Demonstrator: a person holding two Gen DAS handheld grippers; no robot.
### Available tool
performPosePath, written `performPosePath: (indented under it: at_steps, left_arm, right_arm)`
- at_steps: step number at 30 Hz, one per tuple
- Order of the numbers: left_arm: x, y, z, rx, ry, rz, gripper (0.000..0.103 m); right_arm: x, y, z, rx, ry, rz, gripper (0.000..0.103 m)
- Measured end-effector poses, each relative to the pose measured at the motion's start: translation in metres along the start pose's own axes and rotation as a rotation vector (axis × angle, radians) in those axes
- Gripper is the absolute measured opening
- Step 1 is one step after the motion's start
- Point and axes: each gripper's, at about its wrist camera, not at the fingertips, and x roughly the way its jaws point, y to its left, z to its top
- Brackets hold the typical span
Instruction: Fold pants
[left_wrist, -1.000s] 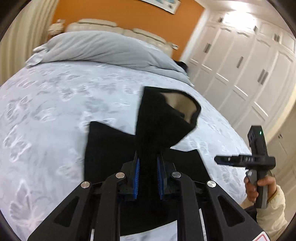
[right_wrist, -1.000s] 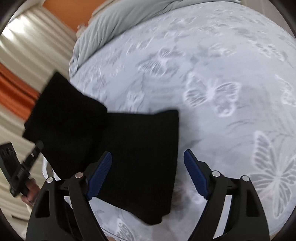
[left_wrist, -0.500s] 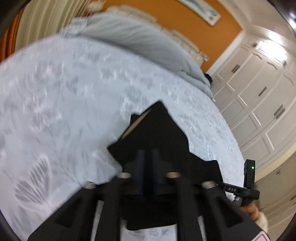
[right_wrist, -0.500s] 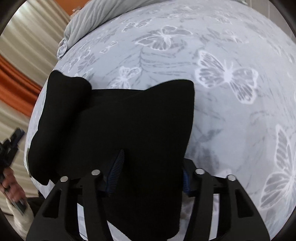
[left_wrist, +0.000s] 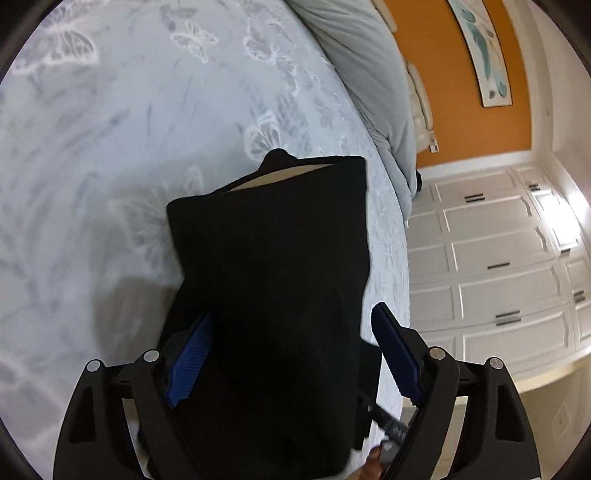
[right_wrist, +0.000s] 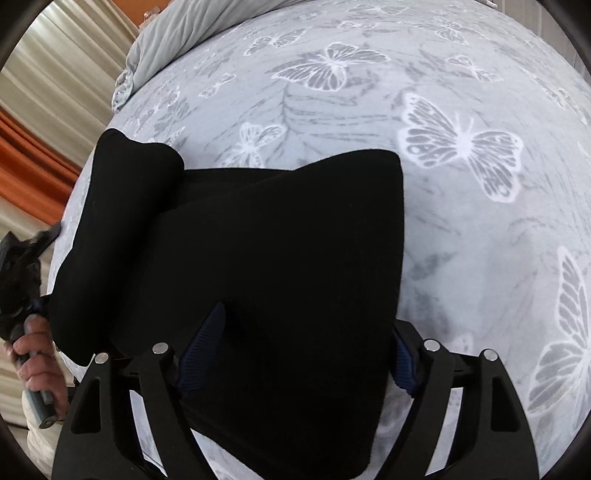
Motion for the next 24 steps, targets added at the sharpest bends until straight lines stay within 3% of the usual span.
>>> performPosePath:
  at_steps: [1,2,3,6,8,11,12,14,15,16,17,19,20,21,22,24]
  left_arm:
    - [0.004,-0.004,0.001,0.023,-0.012,0.024,0.039]
    - [0.006,-0.008,0.002,0.046,-0.006,0.027,0.026]
    - [0.005,-0.011,0.002,0.057,-0.005,0.008,0.017]
    - [-0.025,-0.036,0.006,0.113,-0.079,-0.031,0.015]
    - [-0.071,-0.058,0.010,0.187,-0.178,-0.067,0.015]
    - [-0.125,-0.061,0.015,0.246,-0.297,-0.038,0.015]
    - [-0.145,-0.054,0.017,0.252,-0.360,0.028,0.015]
    - [-0.155,-0.032,0.022,0.212,-0.392,0.142,0.016]
    - [-0.151,-0.018,0.023,0.180,-0.368,0.181,0.016]
    - [-0.141,-0.003,0.024,0.137,-0.320,0.198,0.016]
    - [-0.125,0.012,0.022,0.101,-0.276,0.245,0.016]
    - [-0.100,0.024,0.014,0.114,-0.241,0.408,0.016]
    - [-0.090,0.031,0.009,0.109,-0.215,0.440,0.016]
    - [-0.090,0.034,0.006,0.094,-0.221,0.435,0.016]
    - [-0.095,0.035,0.005,0.091,-0.234,0.435,0.017]
    - [-0.102,0.032,0.002,0.083,-0.244,0.410,0.017]
  right_arm:
    - [-0.001,-0.001,0.000,-0.002,-0.012,0.014,0.056]
    - [-0.005,-0.002,0.000,0.003,-0.027,0.042,0.036]
    - [-0.011,-0.004,0.001,0.014,-0.046,0.068,0.027]
    - [-0.041,-0.009,0.005,0.023,-0.110,0.153,0.020]
    - [-0.070,-0.017,0.009,0.020,-0.171,0.176,0.018]
    - [-0.101,-0.056,0.011,0.078,-0.225,0.102,0.018]
    - [-0.104,-0.075,0.011,0.111,-0.221,0.043,0.018]
    - [-0.095,-0.110,0.011,0.187,-0.156,-0.039,0.021]
    - [-0.080,-0.127,0.011,0.224,-0.088,-0.094,0.023]
    - [-0.070,-0.134,0.010,0.243,-0.053,-0.133,0.031]
    - [-0.064,-0.137,0.009,0.264,-0.055,-0.181,0.048]
    - [-0.083,-0.125,0.008,0.248,-0.136,-0.287,0.049]
    - [-0.104,-0.109,0.007,0.203,-0.229,-0.381,0.050]
    - [-0.117,-0.095,0.006,0.158,-0.298,-0.411,0.051]
    - [-0.131,-0.074,0.004,0.089,-0.365,-0.364,0.052]
    - [-0.128,-0.045,0.003,-0.023,-0.347,-0.163,0.061]
